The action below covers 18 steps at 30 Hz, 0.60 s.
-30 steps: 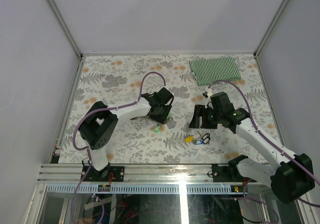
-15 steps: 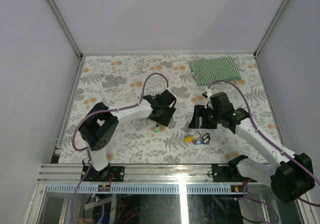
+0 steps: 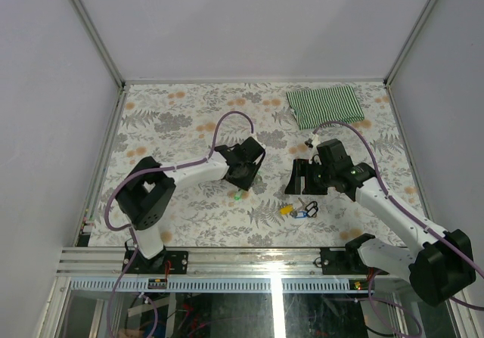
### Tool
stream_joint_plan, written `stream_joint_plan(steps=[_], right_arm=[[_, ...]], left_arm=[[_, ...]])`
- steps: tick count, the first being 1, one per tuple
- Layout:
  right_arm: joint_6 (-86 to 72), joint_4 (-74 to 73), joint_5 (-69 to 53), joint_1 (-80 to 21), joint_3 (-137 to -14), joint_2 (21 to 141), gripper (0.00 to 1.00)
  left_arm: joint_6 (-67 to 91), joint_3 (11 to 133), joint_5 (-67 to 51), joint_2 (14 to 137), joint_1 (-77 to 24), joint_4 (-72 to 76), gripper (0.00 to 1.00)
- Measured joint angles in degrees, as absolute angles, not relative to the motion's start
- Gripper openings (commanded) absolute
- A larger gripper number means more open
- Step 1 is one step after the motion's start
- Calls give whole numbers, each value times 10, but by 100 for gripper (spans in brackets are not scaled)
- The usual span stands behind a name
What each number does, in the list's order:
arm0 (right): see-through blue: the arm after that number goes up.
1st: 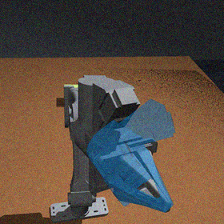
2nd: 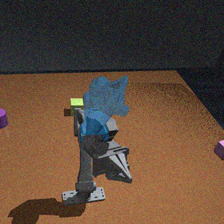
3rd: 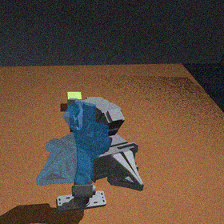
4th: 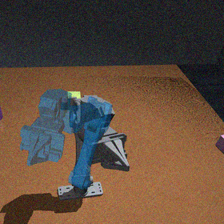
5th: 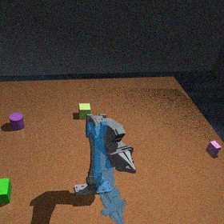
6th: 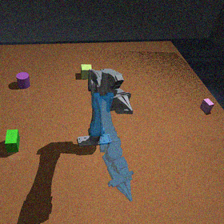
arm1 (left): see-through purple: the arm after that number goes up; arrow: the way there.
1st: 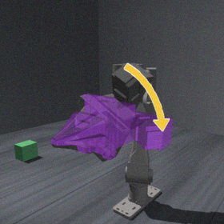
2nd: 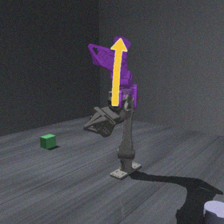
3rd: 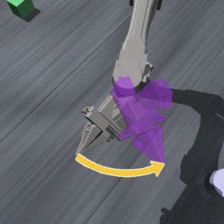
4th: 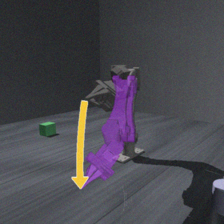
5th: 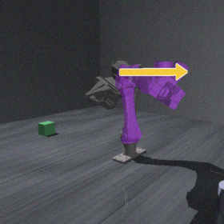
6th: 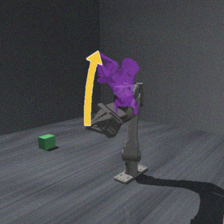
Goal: Put the keys on the keyring
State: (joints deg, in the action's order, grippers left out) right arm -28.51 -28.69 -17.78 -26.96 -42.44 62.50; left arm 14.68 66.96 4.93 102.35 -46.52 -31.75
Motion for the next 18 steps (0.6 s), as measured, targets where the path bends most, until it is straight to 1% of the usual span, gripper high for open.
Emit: stream_joint_plan(steps=[3, 8, 18], right_arm=[[-285, -285, -181, -270, -424, 625, 74], [-285, -280, -182, -270, -424, 625, 74], [-285, -279, -182, -271, -424, 625, 74]], left_arm=[[147, 668, 49, 1024, -465, -318, 35], [147, 668, 43, 1026, -465, -317, 29], [147, 668, 32, 1035, -465, -317, 23]])
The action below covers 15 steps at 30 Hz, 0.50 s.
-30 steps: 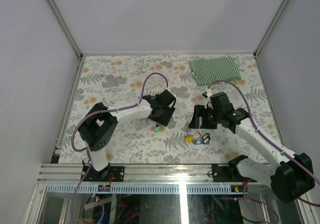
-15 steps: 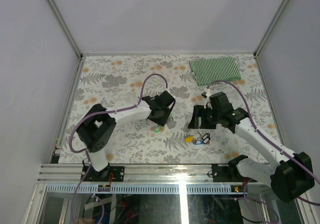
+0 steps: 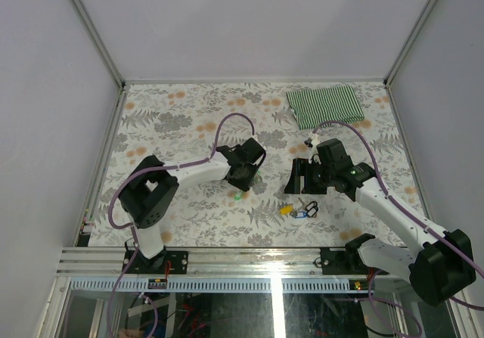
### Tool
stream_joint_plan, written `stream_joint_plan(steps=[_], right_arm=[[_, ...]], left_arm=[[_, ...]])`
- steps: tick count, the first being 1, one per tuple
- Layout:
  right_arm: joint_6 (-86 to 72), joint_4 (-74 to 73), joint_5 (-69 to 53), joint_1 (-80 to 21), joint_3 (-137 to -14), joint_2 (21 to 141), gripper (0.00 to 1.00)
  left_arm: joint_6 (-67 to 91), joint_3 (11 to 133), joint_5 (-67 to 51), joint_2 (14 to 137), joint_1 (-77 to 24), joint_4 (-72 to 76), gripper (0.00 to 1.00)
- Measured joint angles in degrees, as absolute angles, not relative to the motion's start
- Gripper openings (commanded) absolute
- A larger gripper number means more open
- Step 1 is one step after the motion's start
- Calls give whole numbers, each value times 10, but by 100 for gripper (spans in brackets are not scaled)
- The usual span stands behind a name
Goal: Put the keys on the keyring
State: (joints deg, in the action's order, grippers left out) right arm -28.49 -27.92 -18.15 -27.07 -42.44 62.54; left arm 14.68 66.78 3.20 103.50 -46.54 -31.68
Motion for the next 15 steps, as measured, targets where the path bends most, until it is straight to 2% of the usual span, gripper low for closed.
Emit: stream_joint_plan(steps=[7, 15], right_arm=[[-285, -279, -182, -271, -424, 627, 74], [-285, -279, -182, -273, -424, 628, 74]], left_arm=[[147, 668, 30, 1039, -465, -317, 18], [147, 668, 30, 1039, -465, -317, 4]])
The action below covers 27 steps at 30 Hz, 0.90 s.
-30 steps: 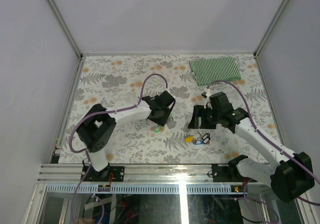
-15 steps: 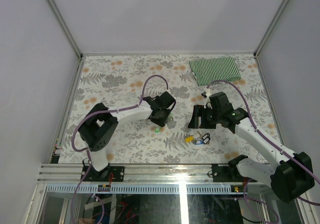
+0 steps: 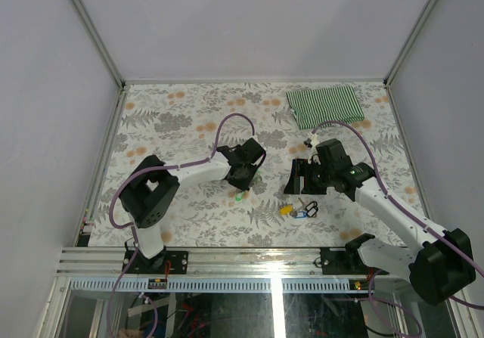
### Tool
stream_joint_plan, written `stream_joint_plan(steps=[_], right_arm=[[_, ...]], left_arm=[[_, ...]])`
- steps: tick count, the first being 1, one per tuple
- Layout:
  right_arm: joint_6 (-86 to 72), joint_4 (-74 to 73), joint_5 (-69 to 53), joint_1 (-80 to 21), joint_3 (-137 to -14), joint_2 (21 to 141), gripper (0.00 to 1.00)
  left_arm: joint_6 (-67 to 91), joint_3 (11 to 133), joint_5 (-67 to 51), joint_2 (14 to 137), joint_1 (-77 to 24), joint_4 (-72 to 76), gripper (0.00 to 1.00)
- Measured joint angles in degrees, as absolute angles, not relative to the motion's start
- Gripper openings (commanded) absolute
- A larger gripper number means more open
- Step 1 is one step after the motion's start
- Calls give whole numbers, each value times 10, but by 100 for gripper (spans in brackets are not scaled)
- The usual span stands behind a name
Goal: Put the keys on the keyring
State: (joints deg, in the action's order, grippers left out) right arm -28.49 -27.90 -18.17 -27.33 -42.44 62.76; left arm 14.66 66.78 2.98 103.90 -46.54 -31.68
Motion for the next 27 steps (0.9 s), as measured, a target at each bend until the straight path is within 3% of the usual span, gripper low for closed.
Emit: stream_joint_plan(steps=[2, 17, 27], right_arm=[[-285, -279, -182, -273, -424, 628, 74], [-285, -279, -182, -275, -424, 628, 74], [-285, -279, -182, -277, -424, 628, 74]], left_arm=[[147, 668, 30, 1039, -465, -317, 0], [151, 661, 27, 1034, -468, -316, 0], [156, 656, 34, 1023, -472, -319, 22]])
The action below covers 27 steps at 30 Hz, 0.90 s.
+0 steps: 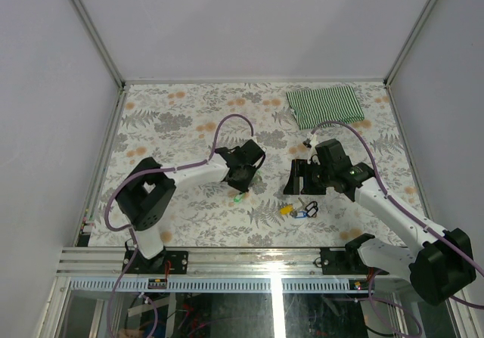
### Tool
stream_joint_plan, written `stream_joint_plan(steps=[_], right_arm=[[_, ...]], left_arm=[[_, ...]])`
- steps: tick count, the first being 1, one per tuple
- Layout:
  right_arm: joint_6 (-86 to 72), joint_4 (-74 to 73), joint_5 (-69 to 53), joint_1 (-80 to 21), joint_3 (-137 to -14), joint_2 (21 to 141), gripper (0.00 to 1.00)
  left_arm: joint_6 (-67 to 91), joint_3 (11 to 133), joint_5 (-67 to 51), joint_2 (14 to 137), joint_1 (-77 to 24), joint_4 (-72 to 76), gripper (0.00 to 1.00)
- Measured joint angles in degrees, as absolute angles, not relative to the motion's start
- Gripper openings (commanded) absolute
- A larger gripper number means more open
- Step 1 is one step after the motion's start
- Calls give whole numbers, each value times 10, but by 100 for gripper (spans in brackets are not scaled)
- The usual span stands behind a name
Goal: Put the keys on the keyring
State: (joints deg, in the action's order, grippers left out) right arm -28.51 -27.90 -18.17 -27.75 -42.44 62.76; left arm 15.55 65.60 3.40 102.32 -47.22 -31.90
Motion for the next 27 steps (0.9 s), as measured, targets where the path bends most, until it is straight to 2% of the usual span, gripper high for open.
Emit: stream_joint_plan(steps=[11, 22, 27], right_arm=[[-285, -277, -182, -278, -424, 628, 74], [-285, -277, -182, -279, -424, 629, 74], [-285, -277, -182, -279, -424, 629, 74]], left_arm=[[138, 688, 83, 1014, -503, -333, 38], [114, 726, 143, 1076, -530, -343, 37], [108, 726, 162, 1091, -530, -350, 32]])
